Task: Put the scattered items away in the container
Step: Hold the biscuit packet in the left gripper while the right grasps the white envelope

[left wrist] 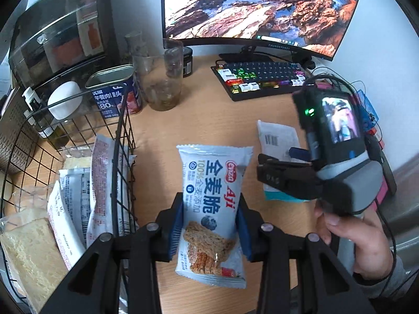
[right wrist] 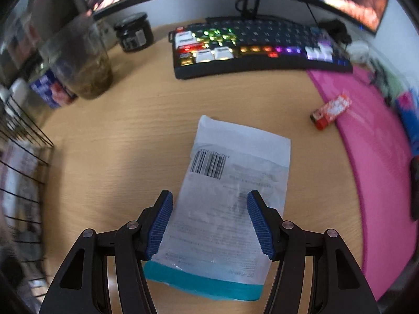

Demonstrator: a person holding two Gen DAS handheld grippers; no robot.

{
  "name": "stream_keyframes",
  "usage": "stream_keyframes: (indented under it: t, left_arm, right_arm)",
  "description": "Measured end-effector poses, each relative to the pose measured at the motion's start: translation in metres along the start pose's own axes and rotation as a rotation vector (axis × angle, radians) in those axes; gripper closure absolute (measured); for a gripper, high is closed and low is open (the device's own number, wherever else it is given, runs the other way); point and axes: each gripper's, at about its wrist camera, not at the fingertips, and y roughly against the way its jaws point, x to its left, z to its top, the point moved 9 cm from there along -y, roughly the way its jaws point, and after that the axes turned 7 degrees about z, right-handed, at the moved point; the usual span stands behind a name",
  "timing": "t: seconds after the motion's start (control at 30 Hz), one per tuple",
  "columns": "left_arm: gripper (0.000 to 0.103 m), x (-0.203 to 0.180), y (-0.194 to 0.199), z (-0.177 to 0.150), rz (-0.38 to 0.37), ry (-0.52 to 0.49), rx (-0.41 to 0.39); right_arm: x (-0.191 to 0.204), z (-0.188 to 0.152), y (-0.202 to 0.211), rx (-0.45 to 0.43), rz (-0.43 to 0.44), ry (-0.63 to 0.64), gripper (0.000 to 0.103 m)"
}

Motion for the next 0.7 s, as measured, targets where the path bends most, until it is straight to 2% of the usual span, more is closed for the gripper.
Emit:
stream_keyframes:
  t: [0.13, 0.3, 0.47, 0.67, 0.7]
  left_arm:
    - [0.062, -0.002, 0.002, 0.001, -0.016, -0.006, -0.006]
    - [0.062, -0.012, 0.002, 0.000, -0.032, -0.019, -0.010]
    - [0.062, -0.026, 0.003, -0.001, -0.041, -0.037, -0.013]
    - [0.061, -0.030, 0.007, -0.003, -0.033, -0.048, -0.013]
    - [0.061, -0.030, 0.007, -0.003, -0.031, -0.050, -0.012]
  right_arm:
    - [-0.009, -0.004, 0.002, 0.005, -0.017, 0.031, 0.039]
    - [-0.046, -0.017, 0.012, 0.044, -0.062, 0.003, 0.039]
    - [-0.068, -0.027, 0.019, 0.070, -0.017, -0.041, 0.039]
    - [-0.066, -0.022, 0.029, 0.037, 0.094, -0.052, 0.039]
    - [-0.065, -0.020, 0.030, 0.024, 0.091, -0.042, 0.039]
